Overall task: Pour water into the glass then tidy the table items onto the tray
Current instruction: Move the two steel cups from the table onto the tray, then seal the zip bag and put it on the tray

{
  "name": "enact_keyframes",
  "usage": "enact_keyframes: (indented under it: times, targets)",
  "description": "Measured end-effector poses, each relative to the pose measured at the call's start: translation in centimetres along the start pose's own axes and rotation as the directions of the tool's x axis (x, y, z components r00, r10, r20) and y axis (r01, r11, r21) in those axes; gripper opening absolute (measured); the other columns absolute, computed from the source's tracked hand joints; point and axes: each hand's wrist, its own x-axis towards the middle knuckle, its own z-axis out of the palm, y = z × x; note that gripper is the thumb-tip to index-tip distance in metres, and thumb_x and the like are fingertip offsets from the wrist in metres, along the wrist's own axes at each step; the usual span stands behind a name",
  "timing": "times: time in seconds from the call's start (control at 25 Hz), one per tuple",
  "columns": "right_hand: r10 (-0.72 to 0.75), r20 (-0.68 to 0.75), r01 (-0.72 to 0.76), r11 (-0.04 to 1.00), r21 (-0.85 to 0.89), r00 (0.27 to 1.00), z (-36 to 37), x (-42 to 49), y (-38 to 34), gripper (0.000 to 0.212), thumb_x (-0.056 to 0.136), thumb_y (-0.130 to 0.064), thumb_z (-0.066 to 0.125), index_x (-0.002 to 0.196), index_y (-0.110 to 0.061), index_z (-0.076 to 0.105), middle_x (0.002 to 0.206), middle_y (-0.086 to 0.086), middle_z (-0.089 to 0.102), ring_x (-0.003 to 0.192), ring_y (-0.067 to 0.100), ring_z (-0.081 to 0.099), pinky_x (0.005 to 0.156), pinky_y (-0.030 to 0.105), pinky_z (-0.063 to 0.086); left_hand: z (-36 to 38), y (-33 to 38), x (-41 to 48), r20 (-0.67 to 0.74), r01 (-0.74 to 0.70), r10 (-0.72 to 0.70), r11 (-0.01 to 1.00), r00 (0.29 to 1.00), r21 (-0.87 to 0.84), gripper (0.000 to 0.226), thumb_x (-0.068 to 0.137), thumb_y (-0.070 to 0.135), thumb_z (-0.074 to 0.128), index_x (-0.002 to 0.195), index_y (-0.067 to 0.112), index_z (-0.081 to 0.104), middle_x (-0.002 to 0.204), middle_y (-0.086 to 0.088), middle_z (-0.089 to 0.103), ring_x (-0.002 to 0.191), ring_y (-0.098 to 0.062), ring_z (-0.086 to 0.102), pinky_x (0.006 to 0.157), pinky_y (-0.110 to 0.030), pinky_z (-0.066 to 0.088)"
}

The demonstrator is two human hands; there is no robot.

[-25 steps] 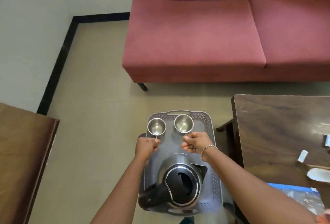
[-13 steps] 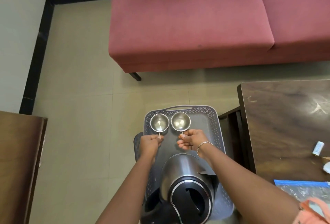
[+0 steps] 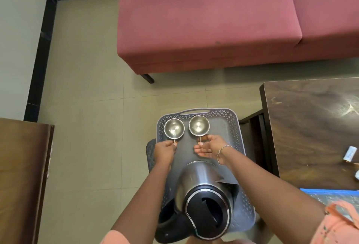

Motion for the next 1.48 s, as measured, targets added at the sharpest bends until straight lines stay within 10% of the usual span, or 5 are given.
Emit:
enact_keyframes:
  times: [0.2, 0.48, 0.72, 1.04, 1.48]
  targets:
    - [-0.104, -0.072, 0.097, 0.991, -0.097, 0.992, -2.2, -4.2, -0.3, 0.013, 0.092, 0.001, 0.048, 0.101, -0.007, 0.045, 0.067, 0.009, 0.053, 0.037, 0.004, 0.05, 0.041, 0.014, 0.041, -2.3, 2.6, -4.8, -0.075, 0.095, -0.094, 0.995, 0.993, 0.009, 0.016, 0.091, 0.015, 0.057, 0.076, 0.009, 0.054, 0.074, -0.007, 0.057, 0.06, -0.018, 0.051, 0.053, -0.027, 0.047]
    - [-0.528, -0.213, 0.374, 0.783, -0.497, 0.822, -11.3, -12.3, 4.4, 0.012, 0.084, -0.006, 0.058, 0.091, -0.014, 0.063, 0.079, 0.01, 0.065, 0.071, 0.021, 0.062, 0.075, 0.032, 0.05, -0.9, 5.7, -17.7, -0.209, -0.438, 0.444, 0.896, 0.871, 0.075, 0.016, 0.092, 0.015, 0.053, 0.08, 0.025, 0.057, 0.074, 0.0, 0.065, 0.074, -0.02, 0.061, 0.073, -0.039, 0.052]
    - [-0.613, -0.266, 0.345, 0.693, -0.633, 0.744, -21.4, -19.1, 10.6, 0.01, 0.082, -0.004, 0.061, 0.086, -0.012, 0.066, 0.075, 0.0, 0.063, 0.068, 0.016, 0.056, 0.059, 0.014, 0.039, 10.0, 3.0, -28.2, -0.015, -0.617, 0.621, 0.782, 0.784, 0.087, 0.013, 0.093, 0.018, 0.051, 0.084, 0.022, 0.059, 0.069, 0.0, 0.065, 0.069, -0.014, 0.063, 0.068, -0.033, 0.052]
    - [-0.472, -0.508, 0.158, 0.825, -0.542, 0.72, -34.5, -21.5, 16.8, 0.011, 0.079, -0.003, 0.062, 0.089, -0.005, 0.068, 0.075, 0.009, 0.066, 0.073, 0.023, 0.06, 0.073, 0.029, 0.047, 24.1, -3.4, -29.9, 0.371, -0.299, 0.188, 0.915, 0.91, 0.27, 0.02, 0.092, 0.026, 0.052, 0.073, 0.022, 0.054, 0.079, -0.006, 0.063, 0.071, -0.018, 0.057, 0.061, -0.032, 0.05]
    - [-0.067, -0.538, -0.011, 0.99, -0.141, 0.84, -38.6, -15.7, 20.6, 0.02, 0.077, -0.011, 0.07, 0.092, 0.001, 0.063, 0.078, 0.009, 0.057, 0.077, 0.024, 0.051, 0.07, 0.034, 0.041, 27.6, -8.0, -30.1, 0.378, -0.225, 0.014, 0.824, 0.926, 0.52, 0.01, 0.093, 0.023, 0.052, 0.093, 0.015, 0.058, 0.092, -0.005, 0.063, 0.088, -0.021, 0.059, 0.072, -0.032, 0.049]
